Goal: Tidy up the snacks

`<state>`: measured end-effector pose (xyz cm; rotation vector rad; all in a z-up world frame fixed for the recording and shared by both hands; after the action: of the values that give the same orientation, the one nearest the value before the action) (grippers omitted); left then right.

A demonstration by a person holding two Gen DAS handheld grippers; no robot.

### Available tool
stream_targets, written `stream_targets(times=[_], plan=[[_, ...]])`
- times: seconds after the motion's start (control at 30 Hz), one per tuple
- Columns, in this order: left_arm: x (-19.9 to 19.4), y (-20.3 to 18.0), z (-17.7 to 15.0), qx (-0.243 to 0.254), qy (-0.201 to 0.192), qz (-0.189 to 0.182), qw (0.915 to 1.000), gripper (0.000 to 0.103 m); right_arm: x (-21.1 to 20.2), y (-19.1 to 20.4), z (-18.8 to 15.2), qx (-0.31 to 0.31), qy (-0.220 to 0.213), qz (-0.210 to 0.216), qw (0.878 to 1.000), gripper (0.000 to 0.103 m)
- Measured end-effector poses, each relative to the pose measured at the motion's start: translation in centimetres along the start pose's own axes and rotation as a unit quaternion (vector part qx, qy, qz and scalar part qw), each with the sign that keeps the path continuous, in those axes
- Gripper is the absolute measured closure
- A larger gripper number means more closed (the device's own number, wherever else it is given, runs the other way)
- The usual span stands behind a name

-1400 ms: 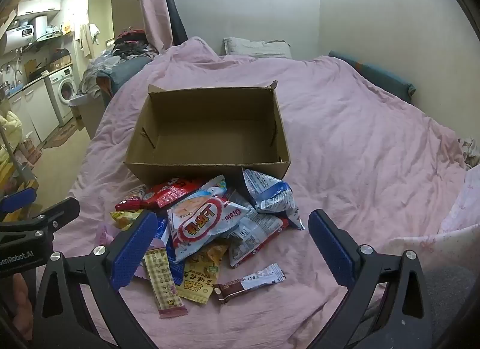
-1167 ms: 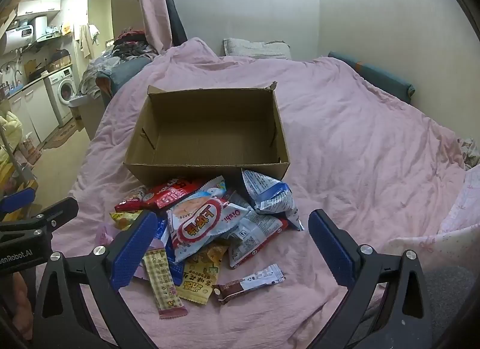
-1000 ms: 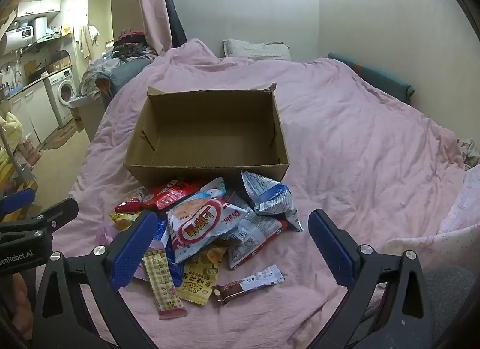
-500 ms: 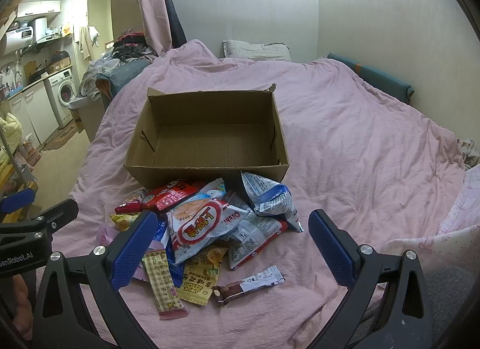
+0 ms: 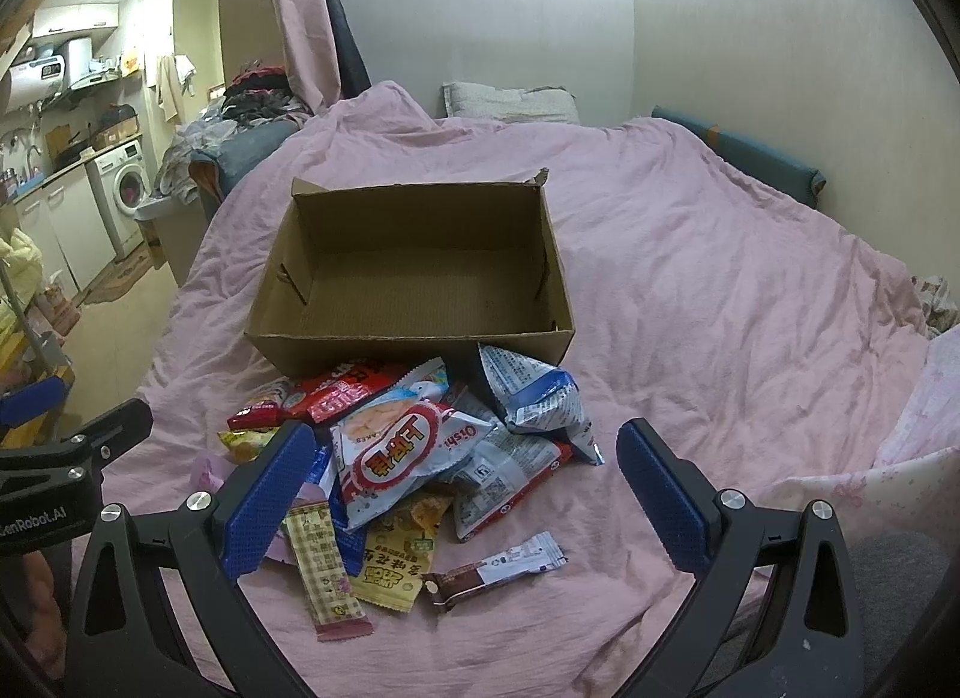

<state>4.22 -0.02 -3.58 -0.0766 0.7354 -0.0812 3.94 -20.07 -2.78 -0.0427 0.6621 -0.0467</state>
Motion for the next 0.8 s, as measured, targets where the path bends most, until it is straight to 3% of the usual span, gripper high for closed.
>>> stream_targets(times=[0.8], plan=[[-0.03,0.16,0.04,-0.001,0.003,-0.002,1.0,0.0,-0.14,-0.1,0.03,0.002,-0.004,-0.003,1.0,0.0]])
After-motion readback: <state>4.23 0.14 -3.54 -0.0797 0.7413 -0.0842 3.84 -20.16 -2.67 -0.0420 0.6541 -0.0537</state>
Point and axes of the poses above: each gripper's, at about its wrist camera, not at the fingertips, and x roughly the way its jaws point, y to its left, z to its top, the point moved 6 cm from there along x, roughly the way its jaws point, and after that the axes turned 7 degrees about -z, right-handed, at the moved point
